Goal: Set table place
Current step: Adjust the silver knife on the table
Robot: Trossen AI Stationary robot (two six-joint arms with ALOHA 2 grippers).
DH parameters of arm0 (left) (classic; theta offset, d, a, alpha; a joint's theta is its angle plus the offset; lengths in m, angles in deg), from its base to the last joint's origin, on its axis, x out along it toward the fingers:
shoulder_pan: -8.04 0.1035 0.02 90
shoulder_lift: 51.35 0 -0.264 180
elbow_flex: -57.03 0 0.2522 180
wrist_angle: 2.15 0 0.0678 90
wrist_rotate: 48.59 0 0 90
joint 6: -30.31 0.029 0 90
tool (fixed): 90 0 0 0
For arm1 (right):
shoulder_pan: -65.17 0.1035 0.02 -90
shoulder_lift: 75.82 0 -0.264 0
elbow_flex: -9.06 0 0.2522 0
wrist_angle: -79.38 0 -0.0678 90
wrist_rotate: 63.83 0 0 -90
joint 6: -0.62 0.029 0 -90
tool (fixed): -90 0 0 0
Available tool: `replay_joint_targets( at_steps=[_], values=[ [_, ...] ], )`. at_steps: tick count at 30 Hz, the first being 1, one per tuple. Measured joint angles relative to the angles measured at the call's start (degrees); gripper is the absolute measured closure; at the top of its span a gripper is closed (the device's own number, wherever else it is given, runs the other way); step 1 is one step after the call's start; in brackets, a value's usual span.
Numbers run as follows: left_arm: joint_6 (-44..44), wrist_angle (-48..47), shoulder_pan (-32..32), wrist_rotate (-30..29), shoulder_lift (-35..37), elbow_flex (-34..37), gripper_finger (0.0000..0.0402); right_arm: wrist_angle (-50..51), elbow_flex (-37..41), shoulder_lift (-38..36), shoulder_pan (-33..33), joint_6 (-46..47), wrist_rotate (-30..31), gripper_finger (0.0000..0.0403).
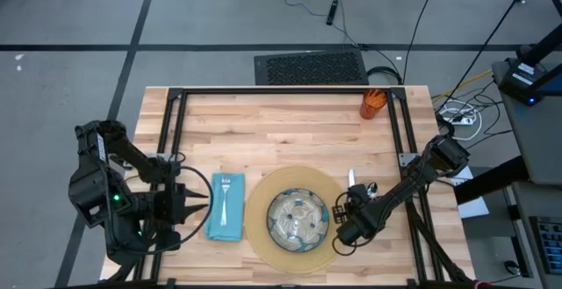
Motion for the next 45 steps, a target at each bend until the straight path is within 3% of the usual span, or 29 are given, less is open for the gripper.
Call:
replay_joint_targets(
  at_steps=[16,45],
  values=[
    [-0.1,0.0,0.0,0.0,0.0,0.0,0.0336,-4.8,2.2,-0.3,0.2,0.7,-0.1,0.0347],
    [-1.4,0.0,-2.6,0.0,0.0,2.2,0.0336,-6.7,0.5,1.2,2.3,5.0,-2.1,0.0359]
  ],
)
